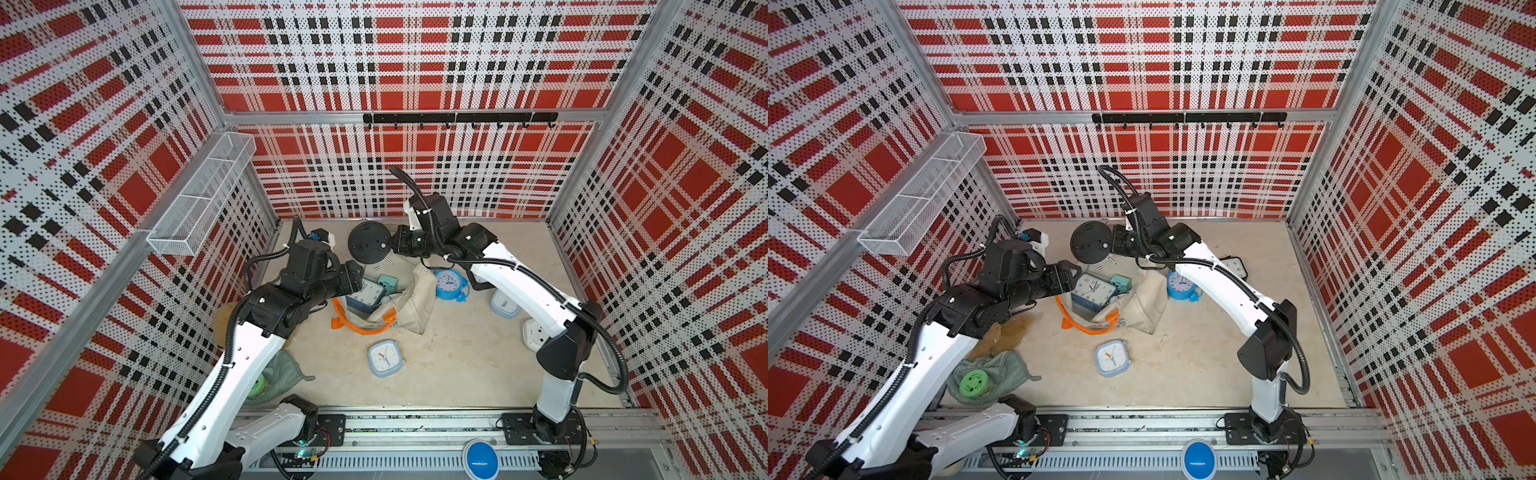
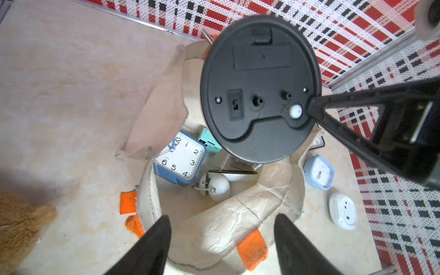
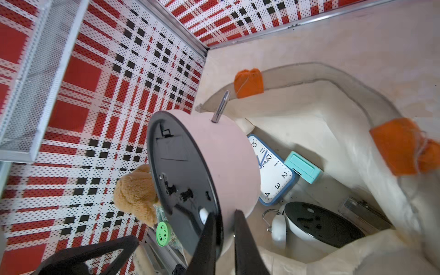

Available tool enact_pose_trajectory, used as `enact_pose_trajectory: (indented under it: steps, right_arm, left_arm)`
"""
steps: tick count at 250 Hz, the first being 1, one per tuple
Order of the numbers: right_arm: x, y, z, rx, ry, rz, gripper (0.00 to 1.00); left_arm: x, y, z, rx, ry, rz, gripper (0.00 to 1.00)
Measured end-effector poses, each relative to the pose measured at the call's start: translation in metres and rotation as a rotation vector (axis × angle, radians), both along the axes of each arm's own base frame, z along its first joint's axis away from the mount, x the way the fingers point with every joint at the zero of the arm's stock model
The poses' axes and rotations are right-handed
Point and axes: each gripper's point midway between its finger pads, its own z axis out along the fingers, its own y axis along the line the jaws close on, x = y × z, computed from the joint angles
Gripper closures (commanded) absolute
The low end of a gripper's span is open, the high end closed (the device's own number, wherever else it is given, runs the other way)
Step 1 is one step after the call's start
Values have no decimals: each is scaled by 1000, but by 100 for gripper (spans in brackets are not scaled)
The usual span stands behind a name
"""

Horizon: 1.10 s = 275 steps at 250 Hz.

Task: Take the alarm clock out of the canvas bag
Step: Place the alarm at the center of the board.

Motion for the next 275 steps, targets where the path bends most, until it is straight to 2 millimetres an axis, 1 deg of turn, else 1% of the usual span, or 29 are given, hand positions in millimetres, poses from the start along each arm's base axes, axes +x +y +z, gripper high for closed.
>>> enact_pose_trajectory:
  steps: [15, 41, 85, 132, 153, 179, 198, 222, 239, 253, 265, 275]
  right_arm:
    - [-2, -4, 9, 18, -7, -7, 98]
    - [-5, -8, 18, 36, -10, -12, 98]
    - [-5, -12, 23, 50, -7, -25, 97]
    - [-6, -15, 28, 63, -8, -30, 97]
    - [-8, -16, 31, 69, -6, -33, 97]
    - [-9, -17, 31, 70, -1, -34, 97]
    - [-9, -17, 31, 71, 1, -35, 97]
    - [-9, -18, 30, 70, 4, -38, 97]
    - [-8, -18, 30, 71, 5, -41, 97]
    - [-8, -19, 30, 71, 6, -41, 97]
    - [-8, -19, 30, 71, 7, -42, 97]
    - [-8, -19, 29, 72, 9, -42, 97]
  left_arm:
    - [-2, -5, 3, 17, -14, -34, 30]
    - [-1, -11, 2, 51, -29, -73, 30]
    - [19, -22, -5, 127, -64, -111, 31]
    - [34, -33, -8, 199, -112, -142, 37]
    - [40, -35, -4, 212, -142, -141, 41]
    - [45, -36, -1, 228, -168, -137, 47]
    - [48, -37, -2, 239, -174, -140, 51]
    - [51, -39, -4, 252, -178, -151, 53]
    - [52, -40, -5, 261, -178, -158, 57]
    - [53, -41, -7, 268, -177, -164, 61]
    - [54, -42, -8, 271, -176, -168, 66]
    - [55, -43, -10, 273, -173, -172, 68]
